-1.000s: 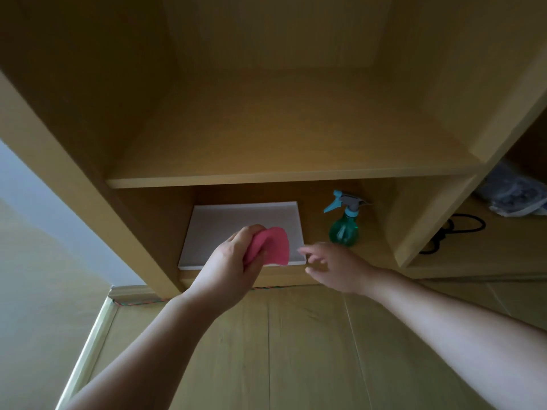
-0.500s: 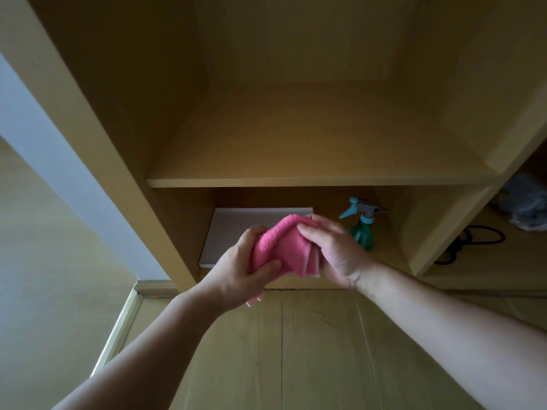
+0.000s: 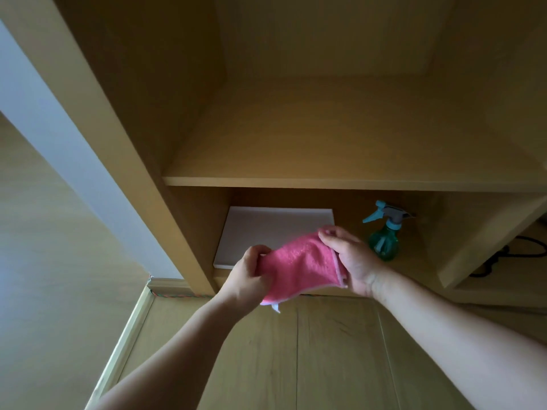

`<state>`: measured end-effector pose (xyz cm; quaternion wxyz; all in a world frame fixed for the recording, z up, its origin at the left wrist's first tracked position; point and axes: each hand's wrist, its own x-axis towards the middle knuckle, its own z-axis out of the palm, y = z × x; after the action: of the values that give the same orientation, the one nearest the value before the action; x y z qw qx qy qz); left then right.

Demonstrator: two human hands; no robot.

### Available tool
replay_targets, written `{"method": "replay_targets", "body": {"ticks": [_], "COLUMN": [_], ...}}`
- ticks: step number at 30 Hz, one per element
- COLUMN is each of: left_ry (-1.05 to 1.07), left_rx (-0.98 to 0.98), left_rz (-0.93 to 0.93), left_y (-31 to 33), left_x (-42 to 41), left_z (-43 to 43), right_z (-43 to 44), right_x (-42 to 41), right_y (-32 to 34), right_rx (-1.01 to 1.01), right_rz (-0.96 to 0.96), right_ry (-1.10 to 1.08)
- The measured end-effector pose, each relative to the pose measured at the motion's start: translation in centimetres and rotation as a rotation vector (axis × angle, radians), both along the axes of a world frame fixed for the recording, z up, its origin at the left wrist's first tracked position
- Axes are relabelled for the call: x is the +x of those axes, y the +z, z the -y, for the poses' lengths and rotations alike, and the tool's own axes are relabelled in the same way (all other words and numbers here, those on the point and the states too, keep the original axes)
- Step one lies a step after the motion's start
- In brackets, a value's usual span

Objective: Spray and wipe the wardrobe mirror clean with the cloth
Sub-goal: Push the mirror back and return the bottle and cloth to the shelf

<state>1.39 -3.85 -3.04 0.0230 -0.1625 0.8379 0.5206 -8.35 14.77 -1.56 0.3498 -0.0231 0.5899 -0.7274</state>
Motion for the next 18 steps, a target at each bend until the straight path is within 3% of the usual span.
{"method": "replay_targets", "body": {"ticks": [4,9,15,18], "left_ry": [0.136,0.226,0.156,0.105], "left_rx": [-0.058,-0.290,-0.478,-0.493], "left_rz": [-0.006,-0.071,-0.131,-0.033], "left_y": [-2.9,-6.2,-7.1,-8.6], "left_x": [-1.3,-4.4,-9.9,-11.0], "left_z": [1.0,3.0,4.8,5.0], "right_z": [0.8,2.7,5.6,6.4], "right_x": [-1.0,-3.0,-6.5,-7.6], "right_y": [-2.1,-5.5,-9.2,-11.2], "right_rx": [0.132,0.549,0.686,0.840], "right_rz": [-0.166,-0.590,-0.700,-0.753], "right_ry": [0.039,0.027,0.119,0.226]}}
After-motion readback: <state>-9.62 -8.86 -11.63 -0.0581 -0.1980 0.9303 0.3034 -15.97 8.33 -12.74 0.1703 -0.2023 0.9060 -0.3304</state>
